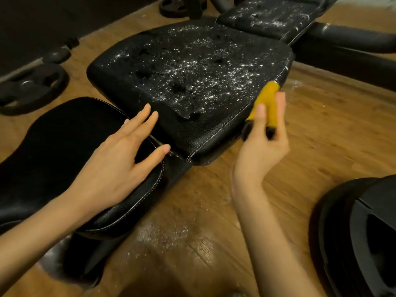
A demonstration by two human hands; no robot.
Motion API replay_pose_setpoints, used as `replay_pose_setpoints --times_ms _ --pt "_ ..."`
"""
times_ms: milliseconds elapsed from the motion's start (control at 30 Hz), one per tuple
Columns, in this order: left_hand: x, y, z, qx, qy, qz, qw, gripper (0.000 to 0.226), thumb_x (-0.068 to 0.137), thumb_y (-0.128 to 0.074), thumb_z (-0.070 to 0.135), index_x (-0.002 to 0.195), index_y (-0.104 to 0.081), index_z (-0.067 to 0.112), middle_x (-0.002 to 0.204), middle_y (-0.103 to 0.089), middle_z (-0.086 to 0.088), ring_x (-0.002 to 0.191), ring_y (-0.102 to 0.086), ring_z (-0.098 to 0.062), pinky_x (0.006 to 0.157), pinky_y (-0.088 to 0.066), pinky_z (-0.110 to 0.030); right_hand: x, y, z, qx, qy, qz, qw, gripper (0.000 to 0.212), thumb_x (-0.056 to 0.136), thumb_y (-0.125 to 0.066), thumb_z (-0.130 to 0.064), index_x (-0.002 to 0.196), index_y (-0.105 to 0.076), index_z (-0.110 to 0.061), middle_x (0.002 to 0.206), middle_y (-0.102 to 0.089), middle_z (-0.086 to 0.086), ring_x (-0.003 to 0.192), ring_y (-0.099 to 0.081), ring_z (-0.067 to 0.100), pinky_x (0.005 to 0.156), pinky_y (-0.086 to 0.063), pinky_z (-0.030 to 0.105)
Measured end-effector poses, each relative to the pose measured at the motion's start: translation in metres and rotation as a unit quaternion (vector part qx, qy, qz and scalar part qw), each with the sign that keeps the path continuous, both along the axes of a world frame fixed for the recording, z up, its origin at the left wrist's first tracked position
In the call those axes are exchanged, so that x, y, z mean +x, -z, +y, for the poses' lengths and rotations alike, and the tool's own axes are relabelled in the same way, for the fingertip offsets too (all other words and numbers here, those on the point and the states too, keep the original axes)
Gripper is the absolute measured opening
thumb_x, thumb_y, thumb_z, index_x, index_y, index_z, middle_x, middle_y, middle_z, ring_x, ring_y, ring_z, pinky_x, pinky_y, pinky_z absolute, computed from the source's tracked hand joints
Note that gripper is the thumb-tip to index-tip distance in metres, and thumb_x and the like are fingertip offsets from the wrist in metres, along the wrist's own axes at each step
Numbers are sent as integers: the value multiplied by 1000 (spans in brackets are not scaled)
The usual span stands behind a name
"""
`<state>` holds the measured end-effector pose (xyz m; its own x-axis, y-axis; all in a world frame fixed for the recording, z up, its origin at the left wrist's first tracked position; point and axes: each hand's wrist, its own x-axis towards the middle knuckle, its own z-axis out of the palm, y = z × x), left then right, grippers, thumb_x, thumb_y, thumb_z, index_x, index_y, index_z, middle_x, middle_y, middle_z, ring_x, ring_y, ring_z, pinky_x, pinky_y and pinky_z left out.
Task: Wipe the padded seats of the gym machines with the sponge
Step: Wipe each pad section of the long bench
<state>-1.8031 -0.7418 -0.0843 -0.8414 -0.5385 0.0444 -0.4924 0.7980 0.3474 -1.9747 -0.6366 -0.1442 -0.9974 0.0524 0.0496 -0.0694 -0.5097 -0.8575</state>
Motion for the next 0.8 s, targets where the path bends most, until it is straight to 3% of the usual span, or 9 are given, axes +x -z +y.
replay_pose_setpoints --times_ms 100,233,333,433,533,667,733,800 --pt "1 -1 2 7 -3 1 1000 75 86 -41 63 153 -19 36 160 -6 22 149 -12 -10 121 -17 -37 14 -5 1 8 0 -3 1000 38 91 -64 -6 129 -58 -8 142 -51 0 126 -49 -3 96 -42 12" --pt "1 -3 2 15 -9 -2 1000 74 86 -41 60 152 -16 39 159 -4 26 148 -11 -8 119 -15 -31 79 6 24 101 -95 173 975 41 87 -64 -3 126 -55 -7 142 -49 7 140 -38 21 112 -36 29" --pt "2 -2 0 14 -2 -9 1000 73 87 -40 59 153 -16 38 160 -4 25 149 -11 -10 120 -14 -31 13 11 19 167 -67 207 962 34 91 -61 -4 125 -57 -5 138 -53 10 140 -38 25 115 -33 36" --pt "2 -2 -1 15 -6 -14 1000 73 87 -38 60 153 -14 40 159 -2 27 149 -11 -9 119 -16 -32 -32 -5 18 245 -7 198 949 26 96 -58 -13 120 -65 -8 132 -59 8 133 -45 22 110 -37 30" --pt "1 -1 0 17 -11 -7 1000 72 88 -38 59 153 -15 40 159 -2 28 149 -12 -8 120 -19 -38 6 -13 22 300 -43 300 905 22 92 -64 -12 111 -68 -2 123 -62 9 119 -52 22 104 -40 27" --pt "1 -1 1 19 -11 2 1000 72 87 -40 59 153 -18 39 159 -5 27 149 -13 -10 121 -20 -38 45 -9 27 345 -162 487 786 17 91 -67 -8 104 -69 2 115 -64 13 116 -54 28 101 -43 39" --pt "1 -1 1 24 -14 7 1000 73 86 -39 59 153 -17 39 159 -3 27 148 -12 -9 120 -19 -36 13 -16 25 351 -155 485 786 14 90 -65 -8 100 -69 1 110 -64 12 109 -55 27 96 -44 37" --pt "1 0 1 18 -13 6 1000 73 87 -38 60 153 -15 39 159 -2 27 149 -11 -9 120 -18 -34 -27 -28 21 384 -121 414 817 13 92 -63 -12 96 -70 -2 109 -61 11 105 -54 25 93 -43 30"
